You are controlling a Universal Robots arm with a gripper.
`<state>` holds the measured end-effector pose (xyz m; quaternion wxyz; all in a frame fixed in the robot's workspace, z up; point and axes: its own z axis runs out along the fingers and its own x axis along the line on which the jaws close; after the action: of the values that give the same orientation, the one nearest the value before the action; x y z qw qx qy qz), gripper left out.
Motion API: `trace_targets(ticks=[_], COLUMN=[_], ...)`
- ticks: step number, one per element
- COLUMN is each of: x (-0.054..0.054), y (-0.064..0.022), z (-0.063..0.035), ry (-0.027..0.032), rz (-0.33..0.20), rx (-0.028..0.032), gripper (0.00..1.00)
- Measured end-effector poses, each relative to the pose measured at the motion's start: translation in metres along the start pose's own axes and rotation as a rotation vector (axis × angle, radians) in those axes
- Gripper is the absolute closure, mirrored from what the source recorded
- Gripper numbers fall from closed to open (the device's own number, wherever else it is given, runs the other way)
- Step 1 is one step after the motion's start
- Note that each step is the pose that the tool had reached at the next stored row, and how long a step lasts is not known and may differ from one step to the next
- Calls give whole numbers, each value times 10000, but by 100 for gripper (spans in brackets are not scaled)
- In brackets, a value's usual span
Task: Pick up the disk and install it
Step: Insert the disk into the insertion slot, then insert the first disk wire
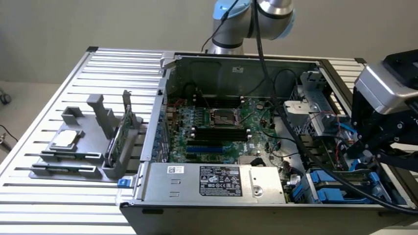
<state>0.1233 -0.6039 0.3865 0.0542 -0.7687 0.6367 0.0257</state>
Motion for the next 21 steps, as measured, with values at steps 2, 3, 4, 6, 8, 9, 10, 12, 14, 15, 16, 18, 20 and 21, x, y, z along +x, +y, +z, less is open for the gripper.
trace_targets(ticks=[2,3,4,6,8,9,10,12,14,15,16,18,20,21], x=[-2,-3,-3,-3,-3,-3,-3,-3,-4,-3,-3,-4,-3,-4], y=[8,7,8,7,8,8,8,7,7,7,8,7,7,7], z=[0,0,0,-1,-2,-2,-2,-3,-4,-4,-4,-5,-5,-6], ry=[-5,-8,-8,-7,-8,-7,-7,-7,-6,-7,-7,-8,-7,-7], rz=[-1,-1,-1,-1,-1,0,0,0,0,0,1,1,1,1], rx=[1,2,1,2,2,1,2,1,1,2,2,2,2,2], gripper=[89,89,89,89,89,89,89,89,89,89,89,89,89,89])
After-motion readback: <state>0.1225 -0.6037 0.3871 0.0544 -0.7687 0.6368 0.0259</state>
